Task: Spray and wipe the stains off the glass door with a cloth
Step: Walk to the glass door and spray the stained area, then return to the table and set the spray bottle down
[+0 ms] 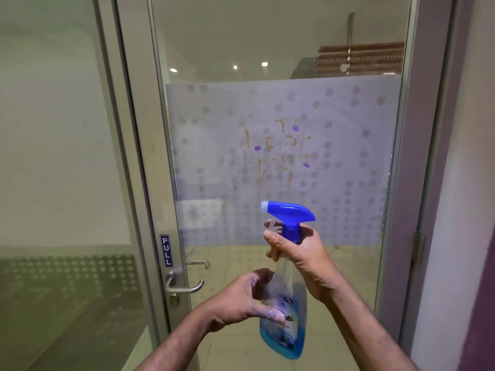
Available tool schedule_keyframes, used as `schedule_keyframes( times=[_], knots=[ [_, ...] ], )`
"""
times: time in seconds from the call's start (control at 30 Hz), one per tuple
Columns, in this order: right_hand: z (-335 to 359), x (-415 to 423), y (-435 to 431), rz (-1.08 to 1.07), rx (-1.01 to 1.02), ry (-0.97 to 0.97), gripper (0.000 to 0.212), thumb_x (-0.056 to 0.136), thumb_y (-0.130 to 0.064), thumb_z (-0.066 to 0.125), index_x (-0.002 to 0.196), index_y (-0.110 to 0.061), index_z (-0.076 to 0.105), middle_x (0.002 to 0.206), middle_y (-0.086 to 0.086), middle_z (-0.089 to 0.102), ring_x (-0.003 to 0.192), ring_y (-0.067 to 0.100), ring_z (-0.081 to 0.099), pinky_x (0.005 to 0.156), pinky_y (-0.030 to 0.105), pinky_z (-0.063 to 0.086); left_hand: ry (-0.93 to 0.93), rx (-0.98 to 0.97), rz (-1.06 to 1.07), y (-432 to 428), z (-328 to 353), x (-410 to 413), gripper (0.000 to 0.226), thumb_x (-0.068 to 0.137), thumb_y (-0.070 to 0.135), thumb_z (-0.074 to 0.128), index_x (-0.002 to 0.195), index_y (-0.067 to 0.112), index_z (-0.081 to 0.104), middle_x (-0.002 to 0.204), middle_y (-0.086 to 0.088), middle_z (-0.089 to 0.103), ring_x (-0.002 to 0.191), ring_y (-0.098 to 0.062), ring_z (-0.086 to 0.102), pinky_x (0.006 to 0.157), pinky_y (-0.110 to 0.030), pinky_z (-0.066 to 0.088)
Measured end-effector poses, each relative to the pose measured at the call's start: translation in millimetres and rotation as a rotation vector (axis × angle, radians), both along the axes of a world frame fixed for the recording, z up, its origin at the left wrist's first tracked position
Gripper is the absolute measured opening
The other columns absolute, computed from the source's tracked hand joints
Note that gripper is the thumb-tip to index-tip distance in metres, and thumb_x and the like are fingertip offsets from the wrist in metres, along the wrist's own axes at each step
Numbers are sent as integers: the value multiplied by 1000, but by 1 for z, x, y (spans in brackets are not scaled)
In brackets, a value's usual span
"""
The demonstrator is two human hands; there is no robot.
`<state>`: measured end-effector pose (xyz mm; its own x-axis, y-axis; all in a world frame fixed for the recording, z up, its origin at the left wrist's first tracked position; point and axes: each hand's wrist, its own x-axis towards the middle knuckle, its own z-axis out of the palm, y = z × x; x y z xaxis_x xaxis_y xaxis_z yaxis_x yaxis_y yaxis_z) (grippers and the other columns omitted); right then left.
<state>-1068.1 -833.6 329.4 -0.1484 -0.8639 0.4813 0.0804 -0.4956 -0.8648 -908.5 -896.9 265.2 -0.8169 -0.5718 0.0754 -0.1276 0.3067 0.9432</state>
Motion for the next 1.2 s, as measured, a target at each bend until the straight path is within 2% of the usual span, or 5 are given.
schedule_keyframes(
  times=[0.17,0.3,0.5,0.93,1.2],
  knots=[
    [-23,51,38,-111,30,88,45,69,-48,90,105,-27,72,98,0,78,87,17,74,79,26,58,56,84,158,27,-17,54,78,70,5,93,138,8,54,134,-5,73,126,-23,68,113,-46,51],
    [-38,81,73,-93,39,160,41,76,-37,89,111,-28,69,103,0,78,96,13,74,78,23,57,131,64,257,56,-22,88,68,71,-8,85,131,8,59,134,-11,71,124,-24,69,109,-46,54],
    [-51,109,126,-65,125,215,52,72,-39,90,118,-39,65,114,-5,75,102,15,74,79,28,60,202,13,336,119,-10,126,49,64,22,97,100,34,66,113,-2,79,105,-18,77,86,-27,61],
    [-88,165,274,245,200,335,39,85,-10,79,117,-26,64,102,-14,76,94,11,75,70,24,61,148,-70,672,315,-51,195,55,67,8,93,112,14,61,115,-10,77,102,-17,76,85,-29,60],
    [-102,259,354,456,184,409,39,84,-6,79,117,-22,65,109,2,75,99,17,74,80,38,63,-3,-173,998,467,-58,293,69,78,-5,82,139,13,54,134,-11,68,127,-25,62,112,-41,47]
  ],
)
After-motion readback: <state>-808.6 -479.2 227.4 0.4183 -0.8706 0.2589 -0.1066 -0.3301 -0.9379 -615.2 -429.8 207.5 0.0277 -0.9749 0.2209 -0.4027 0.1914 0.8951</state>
